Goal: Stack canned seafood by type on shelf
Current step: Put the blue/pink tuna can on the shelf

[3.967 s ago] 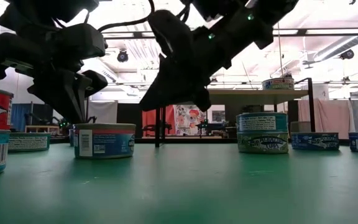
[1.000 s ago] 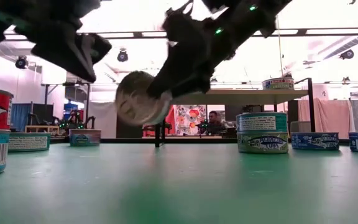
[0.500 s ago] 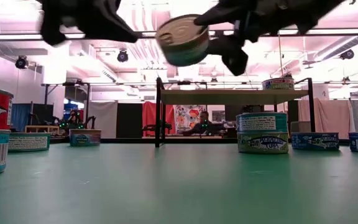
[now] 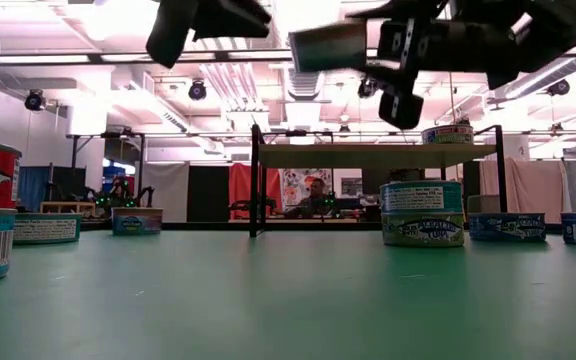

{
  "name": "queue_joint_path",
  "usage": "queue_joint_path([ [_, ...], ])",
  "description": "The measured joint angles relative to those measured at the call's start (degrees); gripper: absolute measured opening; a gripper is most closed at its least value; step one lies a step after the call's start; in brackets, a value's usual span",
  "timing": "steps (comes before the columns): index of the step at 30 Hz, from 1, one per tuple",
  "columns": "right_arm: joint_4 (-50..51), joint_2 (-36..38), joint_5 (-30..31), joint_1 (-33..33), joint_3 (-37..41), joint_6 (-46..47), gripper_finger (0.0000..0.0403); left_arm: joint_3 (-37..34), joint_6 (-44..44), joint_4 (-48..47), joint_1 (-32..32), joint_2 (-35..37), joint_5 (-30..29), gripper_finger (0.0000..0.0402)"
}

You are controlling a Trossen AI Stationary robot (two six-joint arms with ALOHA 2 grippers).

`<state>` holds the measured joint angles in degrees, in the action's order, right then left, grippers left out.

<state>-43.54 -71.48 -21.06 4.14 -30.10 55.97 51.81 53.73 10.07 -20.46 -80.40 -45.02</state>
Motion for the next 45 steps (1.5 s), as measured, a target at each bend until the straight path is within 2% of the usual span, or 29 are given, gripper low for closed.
queue_joint_path([
  [7,-11.2,-1.0,0.1,0.0,3.9,5.6,0.0192,1.0,9.0,0.7,-3.0,-0.6,0.5,0.0251],
  [9,-13.8,-1.2,0.9,0.0,4.3,7.1,0.0192,1.0,11.7,0.9,-4.4,-0.6,0.9,0.0278],
  [12,-17.4,-1.5,2.1,-0.2,4.2,8.9,0.0192,1.0,16.2,4.6,-5.6,-2.2,0.7,0.0299],
  [16,-18.1,-1.6,4.2,-0.6,2.9,9.8,0.0192,0.9,26.6,13.3,-5.8,-4.7,-3.5,0.0303],
  [23,-18.2,-2.5,4.6,-1.2,0.9,10.6,0.0192,0.9,39.8,25.6,-5.7,-7.3,-4.0,0.0304],
  [27,-18.0,-2.7,4.5,-1.6,0.1,11.5,0.0192,0.9,43.0,25.5,-5.3,-8.3,-4.3,0.0304],
  [32,-18.1,-3.5,4.4,-2.5,-0.8,13.1,0.0192,0.9,48.7,28.1,-4.3,-9.8,-7.5,0.0304],
  [39,-18.2,-5.7,4.4,-3.4,-1.8,13.5,0.0192,0.9,53.0,32.2,-3.4,-11.8,-7.5,0.0303],
  [45,-18.5,-7.4,4.4,-3.4,-2.9,14.1,0.0192,0.9,53.9,34.9,-3.4,-13.3,-7.6,0.0275],
])
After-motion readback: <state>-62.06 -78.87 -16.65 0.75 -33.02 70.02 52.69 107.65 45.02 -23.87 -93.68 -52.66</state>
